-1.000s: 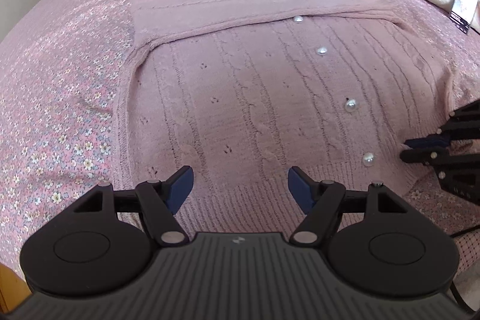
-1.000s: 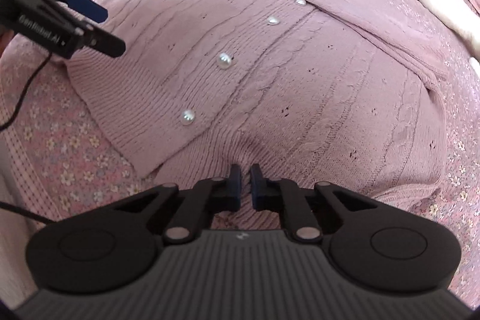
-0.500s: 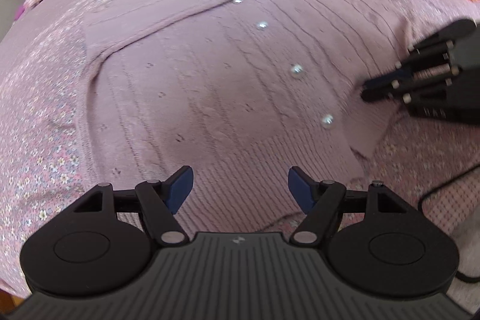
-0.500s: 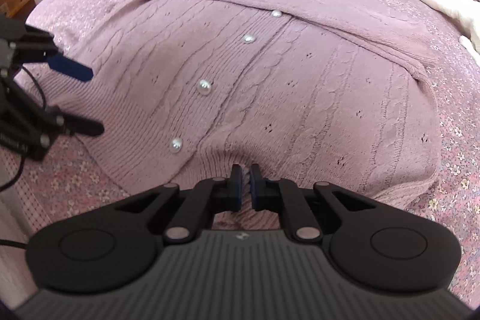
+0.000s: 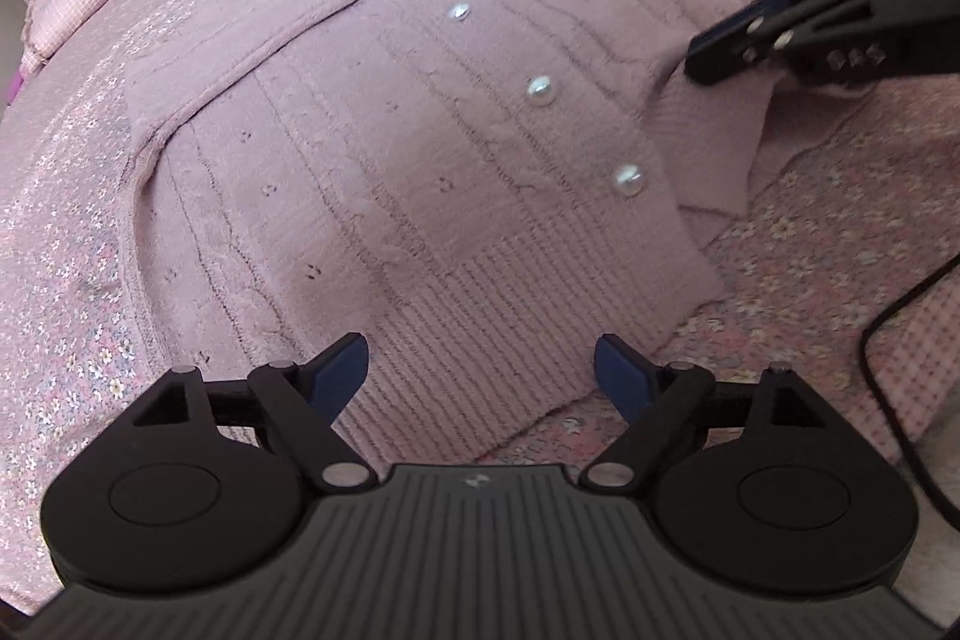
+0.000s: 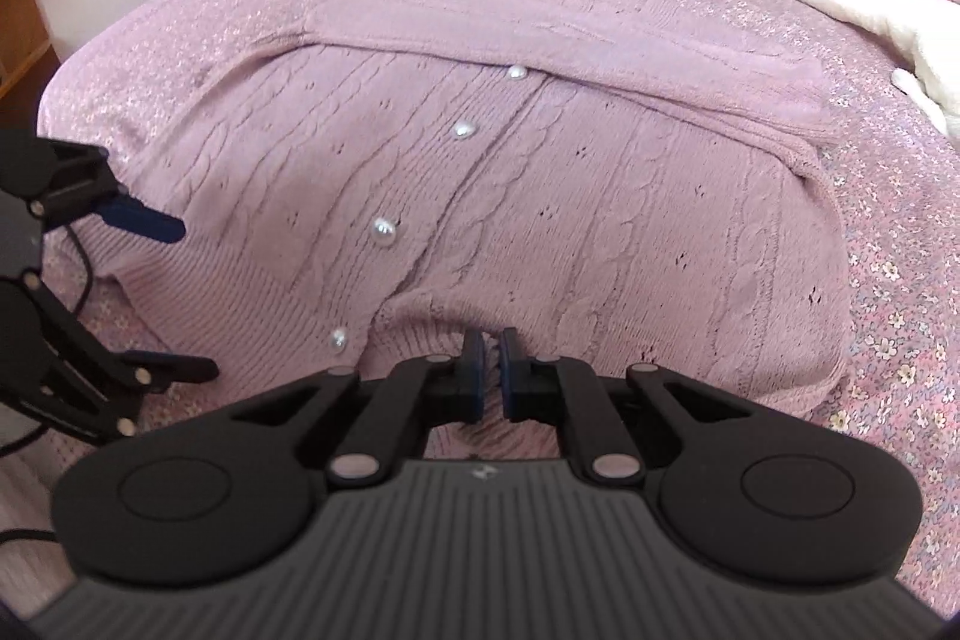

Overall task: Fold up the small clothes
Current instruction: 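Grasp the cardigan hem with the right gripper while the left gripper grasps it too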

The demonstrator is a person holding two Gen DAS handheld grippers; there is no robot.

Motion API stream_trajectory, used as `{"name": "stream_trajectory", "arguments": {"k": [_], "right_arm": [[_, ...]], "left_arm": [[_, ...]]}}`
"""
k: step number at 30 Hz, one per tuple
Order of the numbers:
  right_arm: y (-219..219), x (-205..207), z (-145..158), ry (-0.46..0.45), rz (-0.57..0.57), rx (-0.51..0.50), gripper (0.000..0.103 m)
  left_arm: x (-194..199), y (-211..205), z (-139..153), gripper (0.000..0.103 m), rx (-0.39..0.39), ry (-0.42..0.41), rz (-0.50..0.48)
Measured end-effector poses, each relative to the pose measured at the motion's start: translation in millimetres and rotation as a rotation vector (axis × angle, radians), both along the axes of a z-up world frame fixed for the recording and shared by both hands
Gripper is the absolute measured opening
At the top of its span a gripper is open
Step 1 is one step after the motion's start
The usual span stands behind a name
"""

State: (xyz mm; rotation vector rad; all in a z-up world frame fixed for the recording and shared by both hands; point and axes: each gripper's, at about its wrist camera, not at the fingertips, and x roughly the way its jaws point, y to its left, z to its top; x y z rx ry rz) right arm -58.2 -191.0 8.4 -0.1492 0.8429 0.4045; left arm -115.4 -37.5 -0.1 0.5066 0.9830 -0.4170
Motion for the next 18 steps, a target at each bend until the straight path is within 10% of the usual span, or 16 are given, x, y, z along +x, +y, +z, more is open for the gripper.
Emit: {"name": "stream_trajectory", "arguments": {"k": [11,16,18], "right_arm": [[0,4,2,-0.008,-0.018,0.014,0.008],[0,5,3,-0.01,-0.021,0.02,0.008],[-2,5,4,-0.012,-0.023,0.025,0.008]], "left_arm": [[13,5,-8,0.083,-0.008,-0.046,0.053],[18,7,-8,0.045,-0.057,-0.057,0.048],[19,8,-5,0.009,-0.07,-0.078,0.063]]}}
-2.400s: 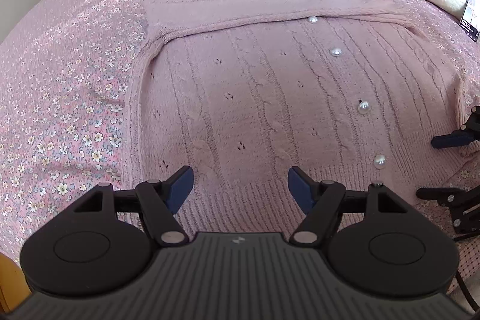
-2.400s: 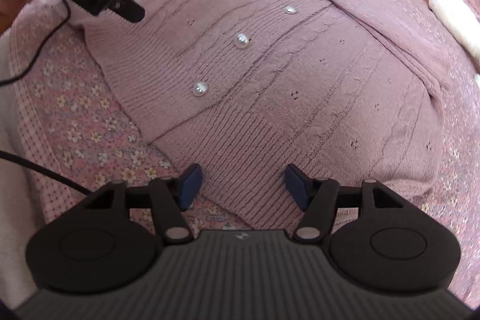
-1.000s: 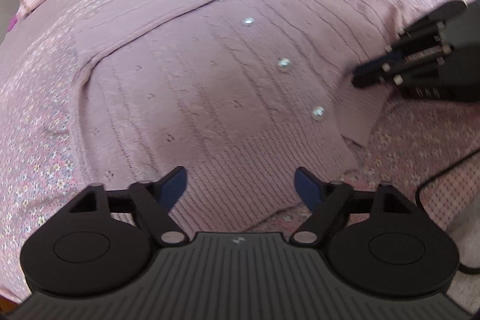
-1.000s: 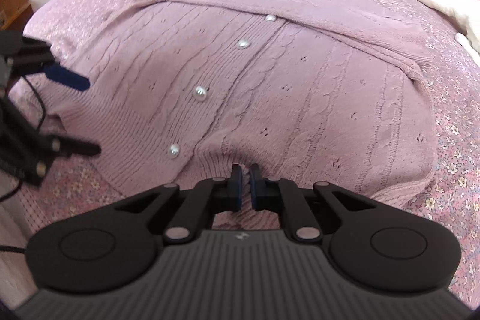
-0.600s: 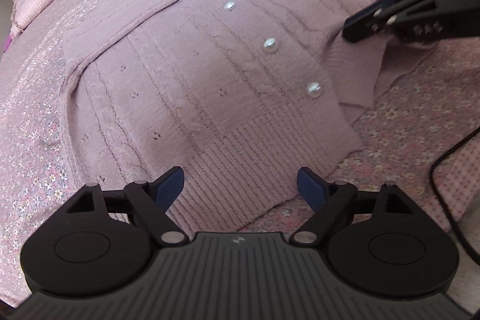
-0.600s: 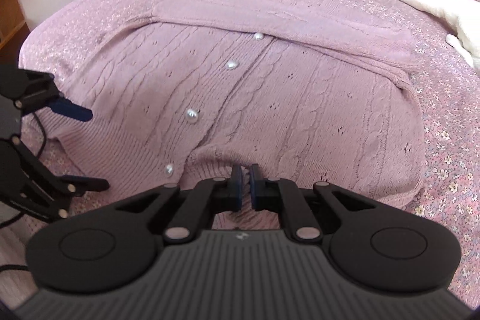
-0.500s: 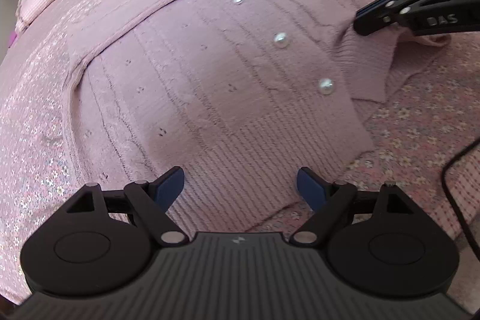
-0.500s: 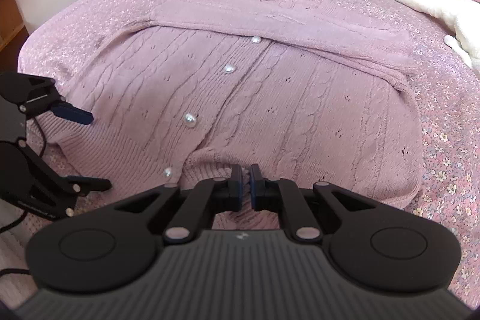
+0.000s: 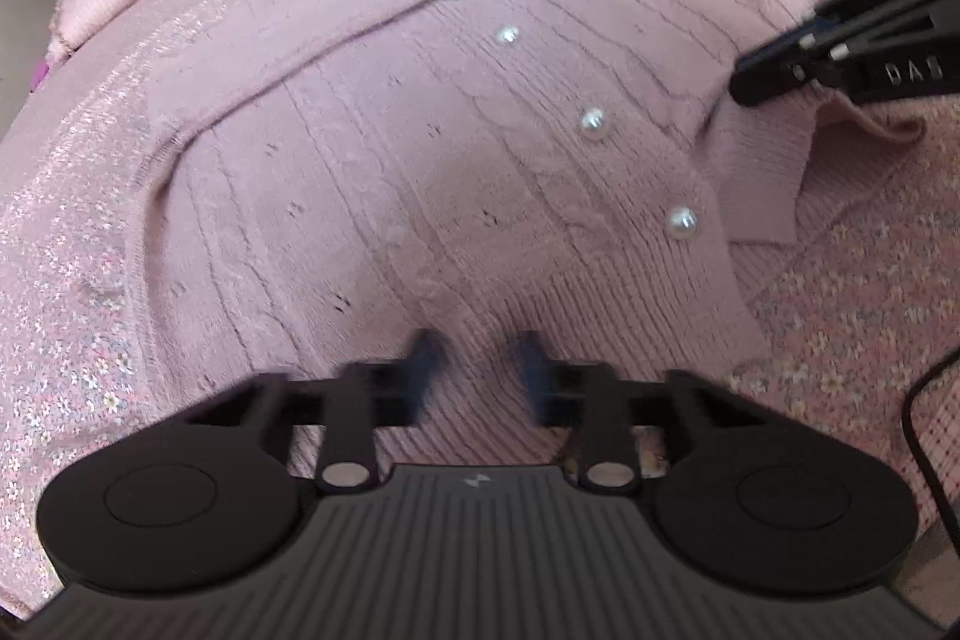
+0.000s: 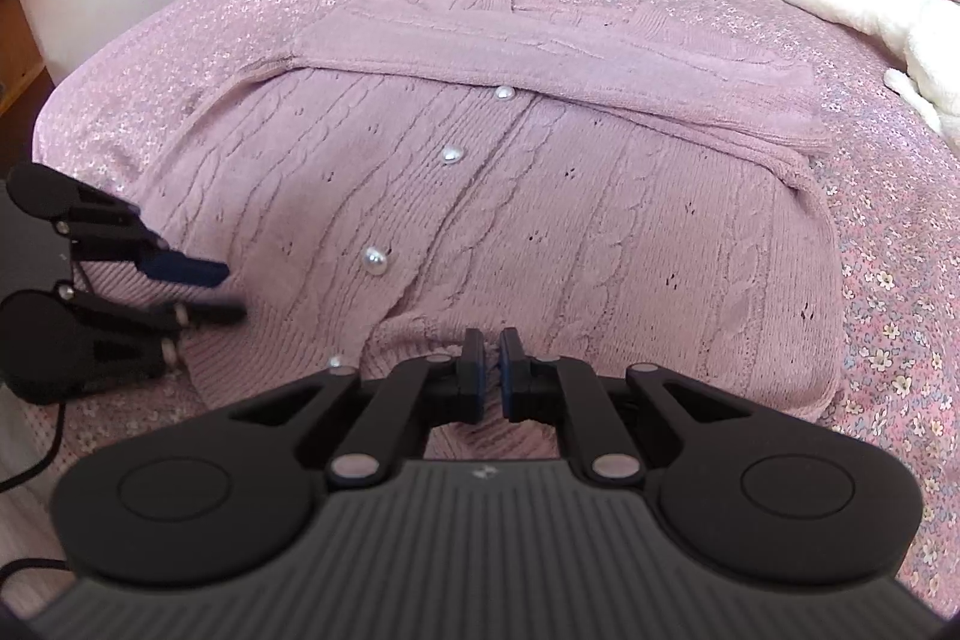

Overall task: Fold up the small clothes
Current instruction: 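Grasp the cardigan hem with the right gripper while the left gripper grasps it too, then lift the hem with both grippers and fold it toward the collar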

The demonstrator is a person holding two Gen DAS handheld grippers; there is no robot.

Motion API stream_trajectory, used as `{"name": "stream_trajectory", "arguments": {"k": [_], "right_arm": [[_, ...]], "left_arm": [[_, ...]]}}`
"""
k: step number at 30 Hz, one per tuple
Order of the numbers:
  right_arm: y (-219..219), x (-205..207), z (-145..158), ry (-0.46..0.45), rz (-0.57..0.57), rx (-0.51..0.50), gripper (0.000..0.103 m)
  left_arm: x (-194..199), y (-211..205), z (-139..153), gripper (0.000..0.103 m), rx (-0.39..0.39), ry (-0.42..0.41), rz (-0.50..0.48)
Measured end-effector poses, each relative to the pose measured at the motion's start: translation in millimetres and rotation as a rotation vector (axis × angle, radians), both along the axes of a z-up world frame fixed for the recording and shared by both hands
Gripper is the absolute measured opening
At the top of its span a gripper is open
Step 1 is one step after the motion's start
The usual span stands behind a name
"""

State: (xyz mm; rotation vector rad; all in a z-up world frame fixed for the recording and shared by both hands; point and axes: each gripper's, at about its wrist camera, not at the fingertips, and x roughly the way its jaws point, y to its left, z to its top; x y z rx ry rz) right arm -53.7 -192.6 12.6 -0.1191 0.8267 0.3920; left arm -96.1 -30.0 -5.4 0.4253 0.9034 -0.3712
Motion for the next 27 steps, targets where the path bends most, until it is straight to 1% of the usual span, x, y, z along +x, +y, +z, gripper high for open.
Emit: {"name": "stream_trajectory", "arguments": {"k": [4,8,12,16,19,20,21,22,23,24,25,26,27], "right_arm": [[-1,2,3,-0.005,-0.001,0.007,0.008],[0,6,4,-0.008,0.009,0.005,0.008],[-1,5,4,0.007,0.045,0.011,0.01],[-5,1,3,0.007,0.033,0.001,0.011],[-9,-3,2,0.005,0.005,-0.038,0.011],[-11,-4,3,0.006,-0.006,-0.047,0.011],[-14,-5,4,0.005,-0.018,-0.054,0.011],[-19,-8,6,0.001,-0.031,-0.059,0.011],[-24,-10,7,-0.003,-0.046,-0.062,0.011],[-30,-12,9,-0.007,-0.064,-0.066,0.022],[-37,-15,11,-0.01,-0.08,-0.067,0.033],[-44,-17,13,-0.017,-0.099,-0.07,0.057],[-51,-20,14,-0.029,-0.118,-0.076,0.067]], "left_arm": [[5,6,12,0.006,-0.042,-0.038,0.033],[10,8,21,0.005,-0.036,-0.072,0.038],[14,17,31,0.006,-0.072,-0.053,0.079],[13,31,38,0.007,-0.09,-0.048,0.123],[16,43,40,0.019,-0.104,-0.026,0.167],[17,48,40,0.027,-0.105,-0.023,0.182],[17,51,41,0.04,-0.1,-0.025,0.198],[17,55,42,0.048,-0.089,-0.03,0.214],[17,58,43,0.06,-0.08,-0.039,0.229],[17,62,44,0.067,-0.074,-0.049,0.243],[17,66,45,0.068,-0.073,-0.051,0.254],[19,70,46,0.072,-0.075,-0.043,0.263],[21,75,46,0.074,-0.083,-0.029,0.272]]}}
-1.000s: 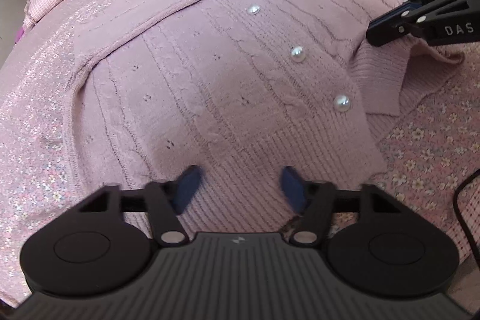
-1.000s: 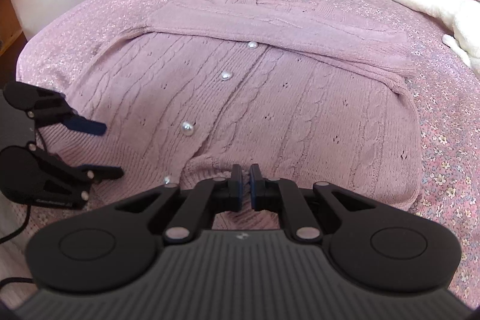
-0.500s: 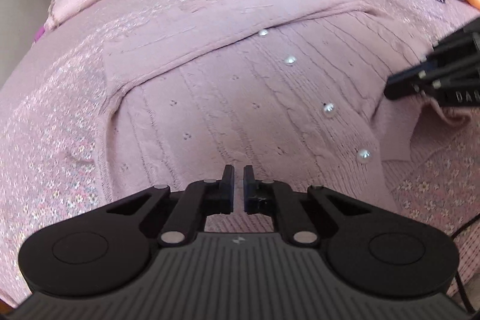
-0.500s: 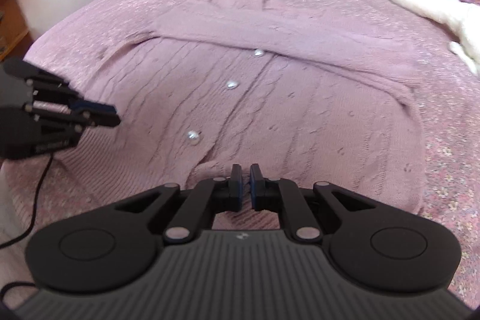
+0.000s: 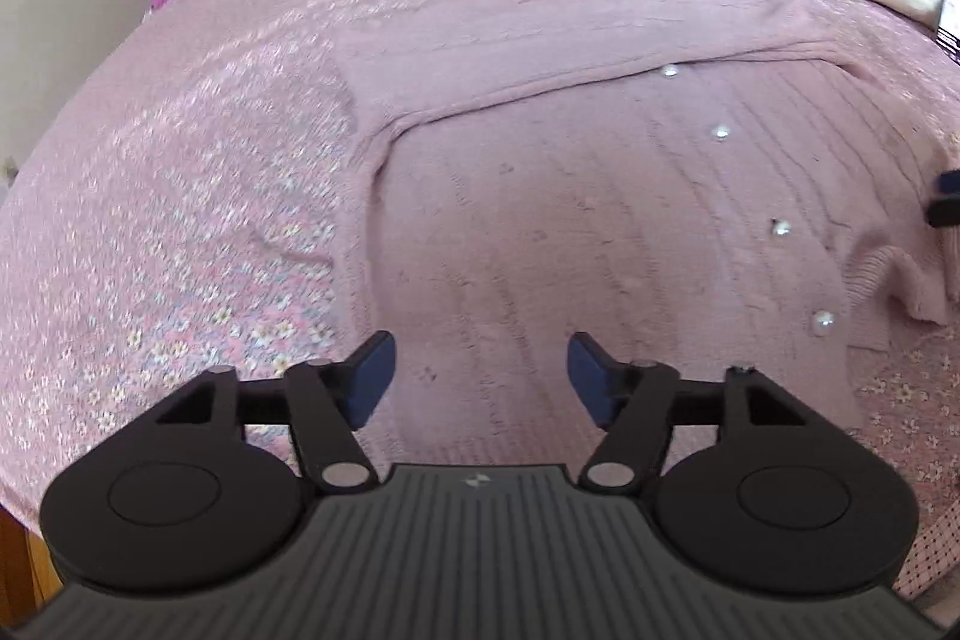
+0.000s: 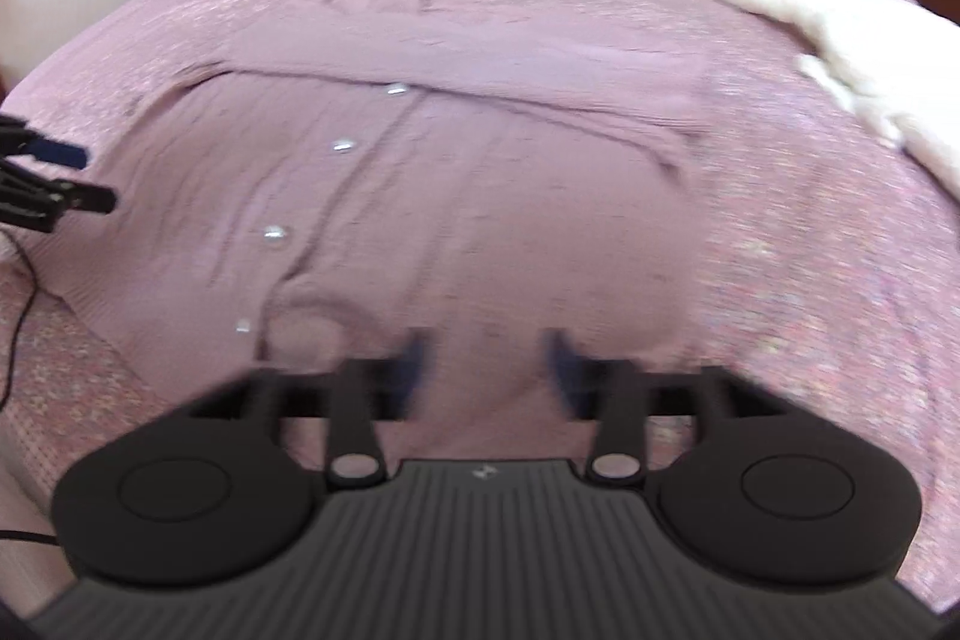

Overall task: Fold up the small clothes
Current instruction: 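Lift the hem with both grippers and fold it toward the collar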

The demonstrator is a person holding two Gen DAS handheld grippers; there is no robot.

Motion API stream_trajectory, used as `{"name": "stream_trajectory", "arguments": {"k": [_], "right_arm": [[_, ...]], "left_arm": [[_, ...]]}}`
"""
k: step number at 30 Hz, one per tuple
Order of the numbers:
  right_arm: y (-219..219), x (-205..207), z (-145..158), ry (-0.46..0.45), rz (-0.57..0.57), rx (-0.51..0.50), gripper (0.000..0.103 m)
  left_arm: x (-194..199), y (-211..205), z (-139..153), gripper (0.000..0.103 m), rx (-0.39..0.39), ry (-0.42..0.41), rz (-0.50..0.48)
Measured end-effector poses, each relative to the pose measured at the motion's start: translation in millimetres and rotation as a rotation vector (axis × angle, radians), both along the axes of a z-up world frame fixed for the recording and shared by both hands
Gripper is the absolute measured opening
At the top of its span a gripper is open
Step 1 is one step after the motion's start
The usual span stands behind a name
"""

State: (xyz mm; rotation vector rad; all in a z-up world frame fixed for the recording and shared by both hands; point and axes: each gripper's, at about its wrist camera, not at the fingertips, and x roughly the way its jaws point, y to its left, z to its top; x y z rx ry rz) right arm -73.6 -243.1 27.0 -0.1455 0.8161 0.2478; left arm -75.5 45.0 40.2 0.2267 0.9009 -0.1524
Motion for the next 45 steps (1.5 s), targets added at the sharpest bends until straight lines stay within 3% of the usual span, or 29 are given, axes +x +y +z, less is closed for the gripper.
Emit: {"name": "stream_trajectory", "arguments": {"k": [6,15,22,25,27,28,32,39,45], "right_arm": [[-32,-1,-2,0.055,-0.067,0.0,0.065],[-34,13,-34,0.221,-0.063,0.227,0.067],[-21,10,-37,0.226,-0.028,0.187,0.066],[-20,7,-39,0.223,-0.019,0.188,0.055],[-19,6,-40,0.227,-0.019,0.2,0.033],[-21,5,-41,0.231,-0.016,0.208,0.029],[-24,2,-38,0.206,-0.004,0.251,0.022],[-46,-9,1,0.06,-0.011,0.448,0.017],[-57,4,28,-0.034,-0.033,0.57,0.016]], "left_arm": [[10,21,-12,0.074,-0.08,0.111,0.055],[10,35,-21,0.075,-0.058,0.132,0.085],[5,50,-25,0.075,-0.119,0.17,0.081],[3,55,-28,0.074,-0.264,0.233,0.021],[2,54,-33,0.066,-0.337,0.27,-0.008],[2,53,-36,0.061,-0.363,0.283,-0.011],[-1,56,-43,0.015,-0.442,0.303,0.024],[-8,90,-24,0.013,-0.744,0.254,0.052],[-2,98,13,0.013,-0.887,0.141,0.062]]}}
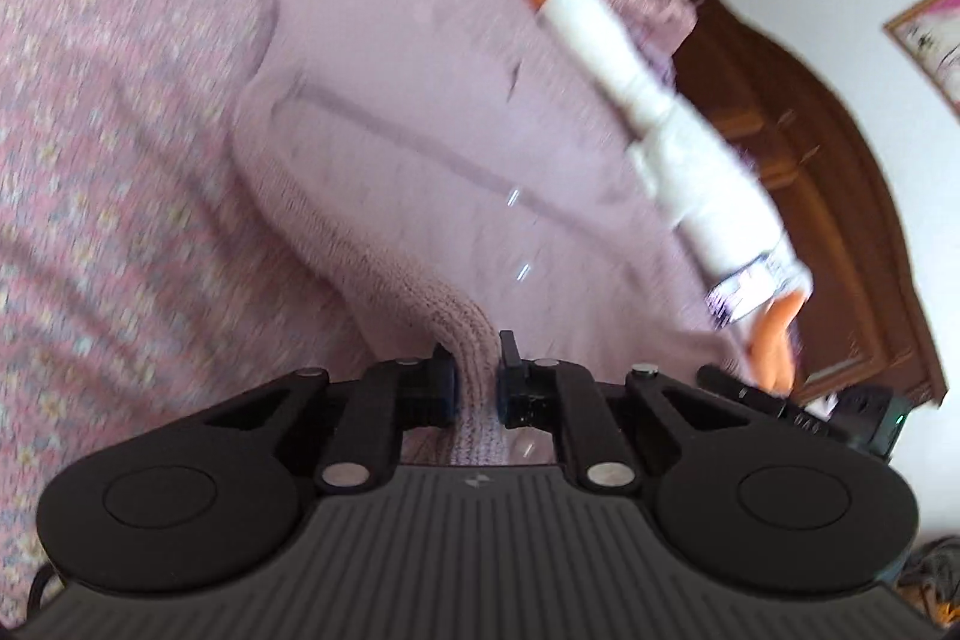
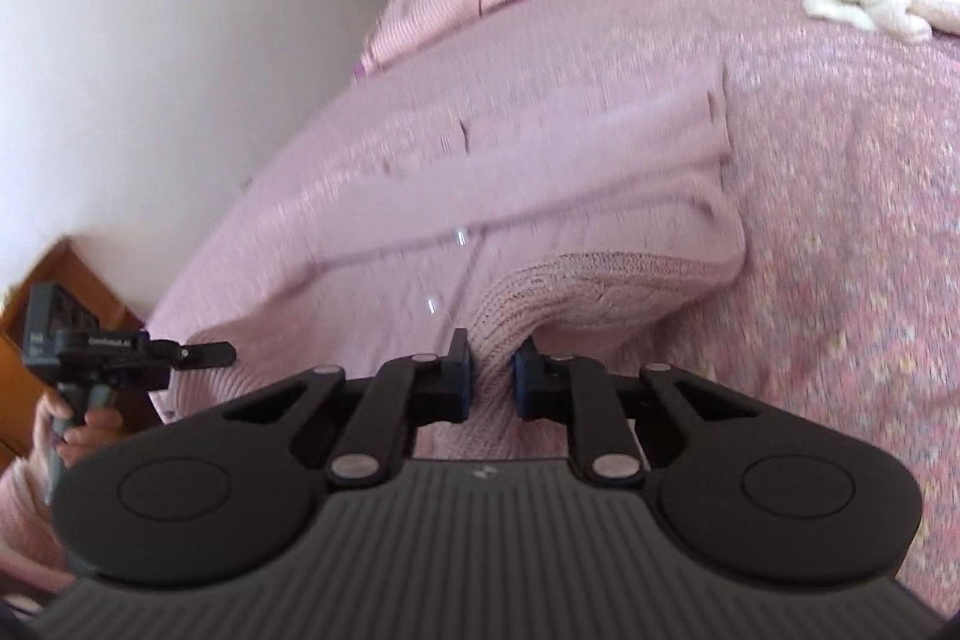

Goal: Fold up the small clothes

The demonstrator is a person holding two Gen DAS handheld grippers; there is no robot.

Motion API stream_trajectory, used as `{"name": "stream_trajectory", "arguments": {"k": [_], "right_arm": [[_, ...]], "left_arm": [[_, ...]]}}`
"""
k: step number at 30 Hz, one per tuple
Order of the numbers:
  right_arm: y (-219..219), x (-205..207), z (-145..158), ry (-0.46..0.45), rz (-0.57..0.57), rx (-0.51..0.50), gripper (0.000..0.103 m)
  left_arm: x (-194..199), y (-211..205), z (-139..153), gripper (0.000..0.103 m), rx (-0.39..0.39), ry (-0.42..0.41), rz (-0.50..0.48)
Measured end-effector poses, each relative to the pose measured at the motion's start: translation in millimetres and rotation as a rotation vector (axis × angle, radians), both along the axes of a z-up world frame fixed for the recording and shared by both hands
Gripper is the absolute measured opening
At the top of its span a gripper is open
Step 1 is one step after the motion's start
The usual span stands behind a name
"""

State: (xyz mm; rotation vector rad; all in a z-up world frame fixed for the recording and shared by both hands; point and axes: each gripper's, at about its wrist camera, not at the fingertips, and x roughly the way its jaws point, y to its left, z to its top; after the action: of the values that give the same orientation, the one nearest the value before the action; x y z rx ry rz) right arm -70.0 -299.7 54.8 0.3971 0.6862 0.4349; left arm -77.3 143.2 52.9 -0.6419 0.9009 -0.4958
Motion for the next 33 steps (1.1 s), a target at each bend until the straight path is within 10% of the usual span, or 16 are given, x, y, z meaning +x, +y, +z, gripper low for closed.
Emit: {"name": "stream_trajectory", "arguments": {"k": [23,33], "right_arm": [[-43,114,36,-0.153,-0.274,0.228,0.016],[-39,199,11,-0.13,-0.341,0.177,0.016]], "left_arm": [[108,8,83,0.013,-0.113,-0.156,0.258],[203,3,56,0.013,-0.045,-0.111,0.322]]}}
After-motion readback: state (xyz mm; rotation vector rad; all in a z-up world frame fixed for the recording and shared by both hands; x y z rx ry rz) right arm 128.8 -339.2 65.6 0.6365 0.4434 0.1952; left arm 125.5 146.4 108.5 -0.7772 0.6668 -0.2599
